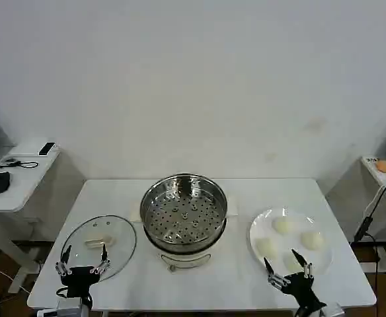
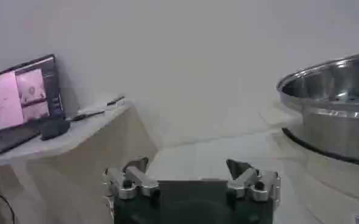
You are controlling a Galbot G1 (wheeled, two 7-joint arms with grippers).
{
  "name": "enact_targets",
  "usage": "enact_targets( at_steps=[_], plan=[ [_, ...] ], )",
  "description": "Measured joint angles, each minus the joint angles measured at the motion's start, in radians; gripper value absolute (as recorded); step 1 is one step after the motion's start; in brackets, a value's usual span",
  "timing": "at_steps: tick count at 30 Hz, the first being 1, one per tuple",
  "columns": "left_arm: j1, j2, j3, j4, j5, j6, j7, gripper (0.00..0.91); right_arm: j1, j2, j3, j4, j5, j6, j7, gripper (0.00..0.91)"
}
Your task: Take steamed baozi put them in steamer then cover it.
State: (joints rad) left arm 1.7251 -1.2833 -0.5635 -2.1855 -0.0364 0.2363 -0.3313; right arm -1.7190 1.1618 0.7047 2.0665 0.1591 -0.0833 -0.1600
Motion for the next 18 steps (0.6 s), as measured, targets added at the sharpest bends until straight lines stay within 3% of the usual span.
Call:
enact_targets(
  at_steps=[7, 13, 18],
  plan=[
    [-0.009, -0.002, -0.017, -0.023, 0.063, 0.048, 0.083, 0.907, 0.095, -0.168, 0.042, -0.054, -0.08, -0.106, -0.08, 0.907],
    [-0.007, -0.008, -0.035, -0.028, 0.112, 0.063, 0.131, 0.907, 0.206, -0.35, 0.041, -0.146, -0.17, -0.154, -0.214, 0.907],
    [-0.002, -0.017, -0.042, -0.028, 0.145, 0.063, 0.152, 0.907, 0.324, -0.492, -0.006, -0.231, -0.247, -0.154, -0.358, 0.907]
  ],
)
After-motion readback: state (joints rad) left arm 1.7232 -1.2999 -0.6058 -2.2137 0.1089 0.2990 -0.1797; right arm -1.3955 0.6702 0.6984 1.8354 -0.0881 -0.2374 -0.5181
